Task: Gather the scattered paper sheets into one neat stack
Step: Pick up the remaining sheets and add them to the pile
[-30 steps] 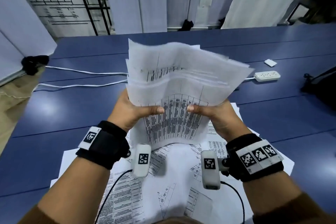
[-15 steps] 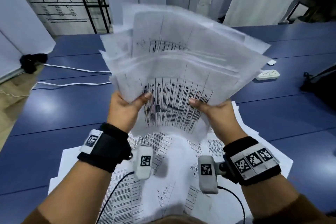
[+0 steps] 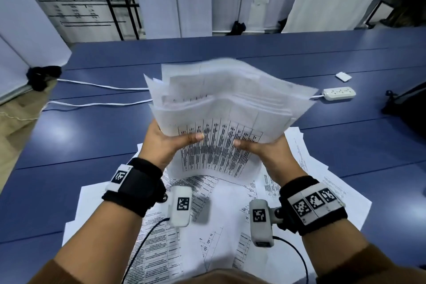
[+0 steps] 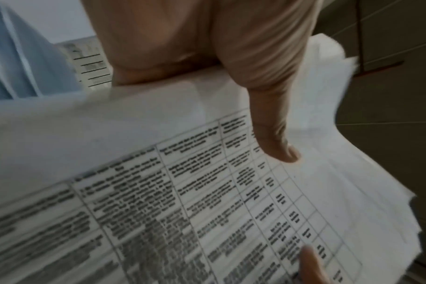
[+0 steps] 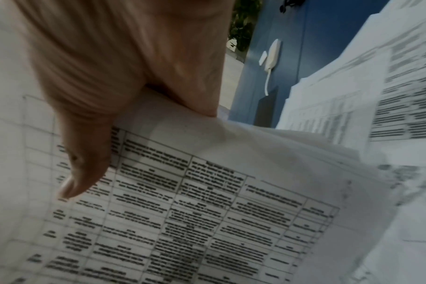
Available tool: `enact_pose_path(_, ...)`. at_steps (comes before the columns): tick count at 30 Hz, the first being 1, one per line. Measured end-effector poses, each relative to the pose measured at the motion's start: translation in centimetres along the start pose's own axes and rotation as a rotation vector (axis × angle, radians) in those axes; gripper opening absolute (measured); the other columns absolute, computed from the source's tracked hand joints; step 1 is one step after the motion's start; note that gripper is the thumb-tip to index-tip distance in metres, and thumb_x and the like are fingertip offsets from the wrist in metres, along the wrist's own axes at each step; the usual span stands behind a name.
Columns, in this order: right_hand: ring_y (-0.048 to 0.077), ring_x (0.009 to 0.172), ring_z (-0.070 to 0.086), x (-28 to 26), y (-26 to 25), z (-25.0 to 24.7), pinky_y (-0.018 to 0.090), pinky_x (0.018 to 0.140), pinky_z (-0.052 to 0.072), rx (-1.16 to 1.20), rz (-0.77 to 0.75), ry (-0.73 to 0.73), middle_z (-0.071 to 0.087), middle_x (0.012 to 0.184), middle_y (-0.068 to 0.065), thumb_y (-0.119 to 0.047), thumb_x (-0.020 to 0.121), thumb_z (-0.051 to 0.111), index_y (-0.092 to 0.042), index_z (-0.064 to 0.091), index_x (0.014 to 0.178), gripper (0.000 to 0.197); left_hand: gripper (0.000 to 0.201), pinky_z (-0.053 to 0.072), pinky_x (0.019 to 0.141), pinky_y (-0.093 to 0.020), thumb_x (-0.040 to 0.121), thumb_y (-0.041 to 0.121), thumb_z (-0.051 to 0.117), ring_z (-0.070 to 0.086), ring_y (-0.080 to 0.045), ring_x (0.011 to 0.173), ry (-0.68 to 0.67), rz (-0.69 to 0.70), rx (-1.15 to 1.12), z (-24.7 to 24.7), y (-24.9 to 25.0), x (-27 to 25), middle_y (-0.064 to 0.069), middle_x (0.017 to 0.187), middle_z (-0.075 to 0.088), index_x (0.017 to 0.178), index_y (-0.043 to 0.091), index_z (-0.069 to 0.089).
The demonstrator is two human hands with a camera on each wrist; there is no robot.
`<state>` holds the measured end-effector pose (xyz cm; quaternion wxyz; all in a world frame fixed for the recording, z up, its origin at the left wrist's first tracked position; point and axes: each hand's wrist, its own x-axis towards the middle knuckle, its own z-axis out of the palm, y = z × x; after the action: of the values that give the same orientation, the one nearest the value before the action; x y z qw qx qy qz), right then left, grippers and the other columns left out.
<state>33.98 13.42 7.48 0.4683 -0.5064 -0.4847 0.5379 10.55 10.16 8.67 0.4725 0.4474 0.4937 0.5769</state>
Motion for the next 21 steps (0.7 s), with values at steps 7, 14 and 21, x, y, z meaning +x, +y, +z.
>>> enact_pose_path(7, 0.022, 0.089, 0.073, 0.3, -0.9, -1.1, 0.034, 0.082, 0.057, 0.128, -0.004, -0.056, 0.076, 0.095, 0.008, -0.008, 0.050, 0.087, -0.001, 0.068, 0.103, 0.056, 0.098, 0.055, 0.088, -0.041, 0.040, 0.020, 0.095, 0.066, -0.030, 0.107, 0.112, -0.013, -0.056, -1.4, -0.8, 1.0, -0.018, 0.114, 0.068, 0.124, -0.004, 0.049)
enact_pose_path(14, 0.025, 0.094, 0.073, -0.3, -1.6, 0.5, 0.039, 0.086, 0.057, 0.145, -0.036, -0.104, 0.076, 0.098, 0.009, -0.005, 0.053, 0.086, -0.006, 0.068, 0.102, 0.051, 0.082, 0.053, 0.092, -0.039, 0.052, 0.010, 0.088, 0.065, -0.029, 0.109, -0.002, 0.008, -0.042, 0.9, -0.3, 0.4, -0.015, 0.116, 0.069, 0.125, -0.002, 0.053)
enact_pose_path(21, 0.028, 0.088, 0.073, -0.2, -1.2, -1.5, 0.039, 0.079, 0.059, 0.196, -0.034, -0.040, 0.076, 0.092, 0.010, -0.003, 0.052, 0.084, -0.009, 0.072, 0.091, 0.041, 0.093, 0.056, 0.083, -0.032, 0.040, 0.023, 0.096, 0.066, -0.025, 0.107, 0.123, -0.007, -0.119, -1.2, -1.3, 0.8, -0.010, 0.113, 0.069, 0.119, 0.006, 0.051)
